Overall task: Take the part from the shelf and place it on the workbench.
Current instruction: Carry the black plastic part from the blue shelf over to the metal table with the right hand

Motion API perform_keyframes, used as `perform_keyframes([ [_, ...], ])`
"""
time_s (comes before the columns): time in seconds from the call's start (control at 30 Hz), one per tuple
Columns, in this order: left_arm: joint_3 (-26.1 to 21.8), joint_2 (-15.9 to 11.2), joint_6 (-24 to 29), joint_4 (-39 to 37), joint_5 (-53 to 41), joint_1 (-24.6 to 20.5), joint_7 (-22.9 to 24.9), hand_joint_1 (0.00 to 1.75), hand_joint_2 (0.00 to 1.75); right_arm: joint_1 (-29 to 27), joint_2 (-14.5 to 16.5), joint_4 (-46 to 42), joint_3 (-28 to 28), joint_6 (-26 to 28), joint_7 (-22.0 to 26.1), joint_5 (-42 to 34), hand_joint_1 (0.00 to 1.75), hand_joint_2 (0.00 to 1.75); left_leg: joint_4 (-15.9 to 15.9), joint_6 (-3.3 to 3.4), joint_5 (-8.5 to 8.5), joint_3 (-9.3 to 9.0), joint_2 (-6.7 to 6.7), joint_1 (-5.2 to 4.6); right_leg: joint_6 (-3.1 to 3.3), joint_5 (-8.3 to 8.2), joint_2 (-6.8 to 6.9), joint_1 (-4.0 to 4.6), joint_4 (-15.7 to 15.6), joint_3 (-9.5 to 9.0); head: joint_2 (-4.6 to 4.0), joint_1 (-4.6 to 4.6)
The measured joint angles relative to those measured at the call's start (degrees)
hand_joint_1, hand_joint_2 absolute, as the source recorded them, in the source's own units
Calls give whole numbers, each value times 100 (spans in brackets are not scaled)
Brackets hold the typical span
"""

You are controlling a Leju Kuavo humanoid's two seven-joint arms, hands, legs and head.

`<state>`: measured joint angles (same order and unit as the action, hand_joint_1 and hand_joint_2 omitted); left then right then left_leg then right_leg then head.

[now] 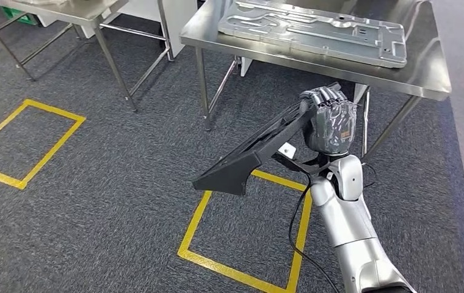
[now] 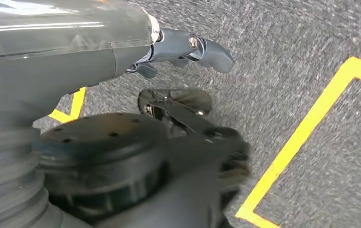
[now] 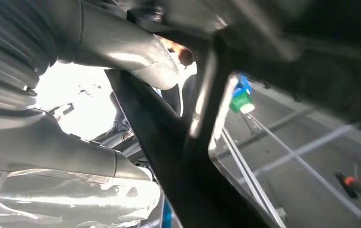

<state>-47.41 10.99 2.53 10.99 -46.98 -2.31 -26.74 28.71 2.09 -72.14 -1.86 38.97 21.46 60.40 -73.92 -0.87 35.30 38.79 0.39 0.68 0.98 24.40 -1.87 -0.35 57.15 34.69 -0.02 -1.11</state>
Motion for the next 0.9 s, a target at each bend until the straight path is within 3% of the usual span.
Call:
perform_keyframes([
  [0.03,-7,-1,-9,0,0,4,2,0,175,-2,8,48,-4,-177,47,-317,175,175,-8,-1,-91,45,-9,1,-3,4,-92,0,11,-1,0,0],
  [0.07,-13,-2,-21,0,1,5,2,0,175,-3,6,81,-9,-503,92,-861,175,175,212,4,-287,-16,-31,5,-12,11,-184,-3,26,-2,0,0],
  [0.1,-20,-6,-33,0,0,7,1,0,175,-2,-4,99,-14,-972,124,-1689,175,175,595,13,-535,-158,-98,14,-30,23,-271,-9,50,-2,0,0],
  [0.17,-38,-14,-49,0,-2,16,-7,0,175,-9,-36,125,-18,-2015,108,-3902,175,175,1267,41,-827,-429,-343,41,-83,48,-421,-12,107,30,0,2],
  [0.23,-48,-20,-53,0,-15,22,-24,0,175,-23,-75,175,-17,-2851,29,-6585,175,175,1469,88,-842,-512,-449,33,-159,45,-547,-33,131,88,0,4],
  [0.27,-49,-22,-54,0,-25,17,-35,0,175,-31,-108,212,-15,-3171,-12,-7886,175,175,1490,125,-855,-519,-394,24,-204,34,-611,-49,127,110,0,5],
  [0.3,-50,-22,-56,0,-34,9,-42,0,175,-44,-151,252,-13,-3415,-40,-8909,175,175,1515,167,-871,-530,-329,21,-241,35,-621,-64,126,119,0,4],
  [0.37,-52,-24,-60,0,-49,6,-51,0,175,-74,-245,339,-6,-3728,-44,-10085,175,175,1585,248,-903,-571,-206,33,-298,163,-362,-48,319,210,0,21],
  [0.43,-52,-27,-61,0,-69,25,-54,0,175,-120,-284,414,-5,-3859,-32,-10144,175,175,1619,289,-904,-598,-65,26,-341,474,13,-37,938,520,0,37],
  [0.5,-52,-27,-61,0,-90,41,-51,0,175,-206,-282,475,-16,-3907,-18,-9589,175,175,1618,301,-881,-609,101,15,-375,663,138,-62,1540,849,0,37],
  [0.53,-52,-28,-61,0,-97,42,-49,0,175,-251,-286,507,-29,-3911,-2,-9290,175,175,1617,300,-864,-621,182,13,-387,605,161,-77,1587,884,0,37],
  [0.57,-52,-28,-63,0,-103,40,-48,0,175,-284,-294,534,-52,-3894,22,-9090,175,175,1613,291,-843,-638,241,13,-393,448,182,-90,1406,798,0,37],
  [0.63,-52,-28,-69,0,-119,28,-46,0,175,-323,-333,545,-111,-3848,76,-8834,175,175,1602,251,-795,-678,330,10,-382,74,260,-100,662,408,0,37],
  [0.67,-52,-28,-77,0,-133,17,-46,0,175,-344,-359,509,-135,-3837,99,-8756,175,175,1593,222,-774,-689,354,1,-357,-24,299,-81,343,241,0,37],
  [0.7,-52,-28,-89,0,-146,4,-45,0,175,-374,-387,448,-149,-3833,121,-8697,175,175,1589,194,-759,-695,379,-7,-327,-52,329,-59,155,143,0,37],
  [0.8,-52,-27,-141,0,-188,-21,-42,0,175,-505,-474,200,-153,-3829,151,-8608,175,175,1604,99,-729,-718,411,-13,-227,-4,316,-28,78,101,0,37],
  [0.87,-52,-27,-157,0,-205,-22,-39,0,175,-566,-503,49,-153,-3826,155,-8595,175,175,1440,39,-602,-670,279,-2,-154,-9,280,-57,32,61,0,34],
  [0.9,-52,-28,-158,0,-209,-22,-39,0,175,-584,-504,-12,-154,-3826,157,-8592,175,175,1181,17,-454,-553,175,2,-116,-10,264,-71,12,39,0,33],
])
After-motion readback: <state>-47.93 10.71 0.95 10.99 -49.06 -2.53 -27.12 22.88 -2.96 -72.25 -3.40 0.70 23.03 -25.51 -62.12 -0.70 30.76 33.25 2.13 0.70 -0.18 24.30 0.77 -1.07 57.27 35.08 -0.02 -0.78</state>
